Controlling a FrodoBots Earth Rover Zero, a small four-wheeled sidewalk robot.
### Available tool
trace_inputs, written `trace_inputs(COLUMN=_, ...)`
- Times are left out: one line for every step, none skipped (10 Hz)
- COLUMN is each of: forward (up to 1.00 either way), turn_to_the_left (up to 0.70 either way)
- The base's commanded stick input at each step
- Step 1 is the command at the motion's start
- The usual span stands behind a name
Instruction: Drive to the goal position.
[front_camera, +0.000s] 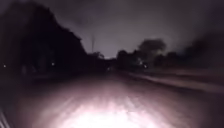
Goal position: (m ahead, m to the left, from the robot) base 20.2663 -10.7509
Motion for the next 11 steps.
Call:
trace_inputs(forward=0.70, turn_to_the_left=0.00)
trace_inputs(forward=0.70, turn_to_the_left=0.00)
trace_inputs(forward=0.70, turn_to_the_left=0.00)
trace_inputs(forward=0.70, turn_to_the_left=0.00)
trace_inputs(forward=0.70, turn_to_the_left=0.00)
trace_inputs(forward=0.70, turn_to_the_left=0.00)
trace_inputs(forward=0.70, turn_to_the_left=0.00)
trace_inputs(forward=0.70, turn_to_the_left=0.00)
trace_inputs(forward=0.70, turn_to_the_left=0.00)
trace_inputs(forward=0.70, turn_to_the_left=0.00)
trace_inputs(forward=0.70, turn_to_the_left=0.00)
